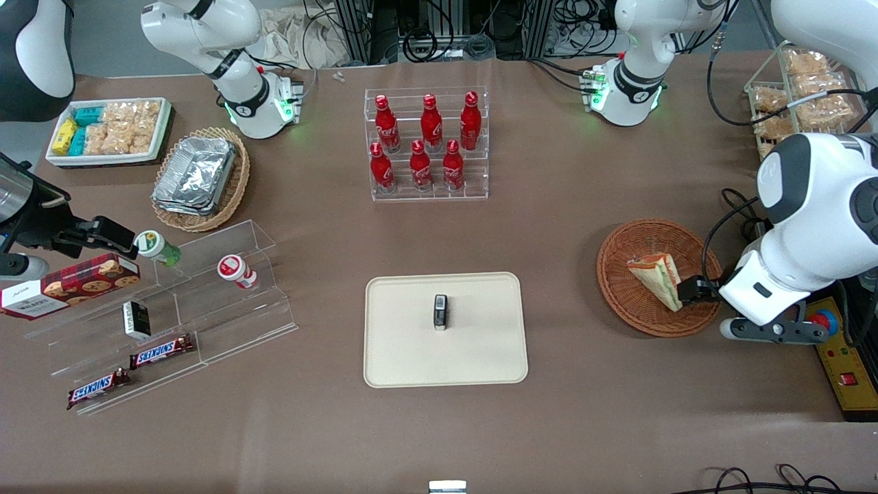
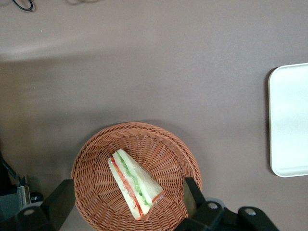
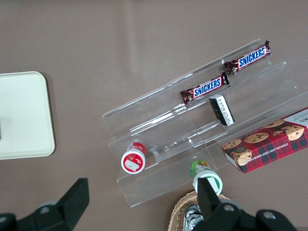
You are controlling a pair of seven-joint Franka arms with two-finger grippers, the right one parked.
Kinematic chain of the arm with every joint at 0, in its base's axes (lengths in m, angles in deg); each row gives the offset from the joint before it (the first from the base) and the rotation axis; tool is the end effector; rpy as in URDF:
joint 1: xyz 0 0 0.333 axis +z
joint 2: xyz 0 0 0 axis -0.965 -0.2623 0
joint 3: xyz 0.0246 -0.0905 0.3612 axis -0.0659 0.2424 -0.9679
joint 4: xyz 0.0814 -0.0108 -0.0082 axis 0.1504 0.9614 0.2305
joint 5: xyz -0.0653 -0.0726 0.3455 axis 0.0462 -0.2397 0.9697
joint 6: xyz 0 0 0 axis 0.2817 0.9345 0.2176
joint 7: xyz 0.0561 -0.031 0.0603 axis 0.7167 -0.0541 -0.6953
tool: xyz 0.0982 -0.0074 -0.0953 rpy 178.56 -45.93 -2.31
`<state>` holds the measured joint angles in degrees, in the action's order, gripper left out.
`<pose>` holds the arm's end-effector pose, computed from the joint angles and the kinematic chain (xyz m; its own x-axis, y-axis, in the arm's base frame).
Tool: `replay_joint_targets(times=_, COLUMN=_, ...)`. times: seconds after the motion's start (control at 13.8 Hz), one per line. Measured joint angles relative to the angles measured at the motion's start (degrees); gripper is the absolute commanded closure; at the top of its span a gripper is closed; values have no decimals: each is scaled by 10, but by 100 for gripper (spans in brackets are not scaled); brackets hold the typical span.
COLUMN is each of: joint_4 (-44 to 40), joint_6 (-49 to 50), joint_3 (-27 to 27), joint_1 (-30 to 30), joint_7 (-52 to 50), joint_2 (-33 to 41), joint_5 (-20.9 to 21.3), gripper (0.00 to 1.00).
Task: Place sandwich from basket to tray
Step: 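Lower the open left gripper over the wrapped sandwich in the basket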
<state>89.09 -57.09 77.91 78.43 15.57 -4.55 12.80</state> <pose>0.6457 -0.0599 0.5032 0.9956 -0.0891 0.0274 -0.0886 -0.9959 -0.0191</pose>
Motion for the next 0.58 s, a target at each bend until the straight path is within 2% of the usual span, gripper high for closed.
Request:
replay_joint_targets(times=0.36, joint_4=0, joint_6=1, joint_3=0, joint_1=0, joint_7=-2, joint_2=0, joint_5=0, gripper=0)
replay_joint_targets(times=0.58, joint_4=1, joint_6=14, joint_3=-2, joint_1=1, joint_7=-77, joint_2=-1, joint_5=0, gripper=0)
